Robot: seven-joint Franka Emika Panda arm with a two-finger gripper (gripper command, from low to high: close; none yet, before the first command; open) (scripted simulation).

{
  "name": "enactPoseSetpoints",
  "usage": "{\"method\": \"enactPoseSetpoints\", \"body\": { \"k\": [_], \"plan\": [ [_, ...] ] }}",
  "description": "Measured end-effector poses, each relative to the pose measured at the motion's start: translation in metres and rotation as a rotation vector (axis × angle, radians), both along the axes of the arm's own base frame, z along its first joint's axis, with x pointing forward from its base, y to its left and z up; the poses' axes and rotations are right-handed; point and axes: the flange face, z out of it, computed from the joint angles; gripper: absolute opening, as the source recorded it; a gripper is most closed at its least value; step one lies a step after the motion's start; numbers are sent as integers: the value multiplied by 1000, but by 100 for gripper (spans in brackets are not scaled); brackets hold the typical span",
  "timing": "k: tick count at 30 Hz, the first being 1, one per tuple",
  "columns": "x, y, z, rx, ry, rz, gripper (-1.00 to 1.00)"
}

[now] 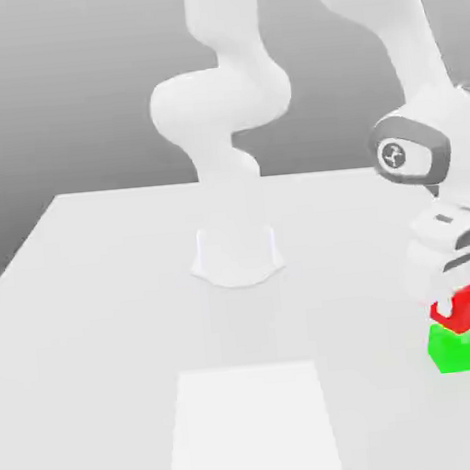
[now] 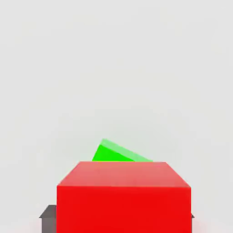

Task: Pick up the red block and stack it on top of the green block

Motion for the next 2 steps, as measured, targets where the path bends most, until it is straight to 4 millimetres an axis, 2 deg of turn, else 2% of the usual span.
{"method": "enactPoseSetpoints", "body": {
  "k": [2],
  "plan": [
    [0,0,0,0,0,0,100]
  ]
}}
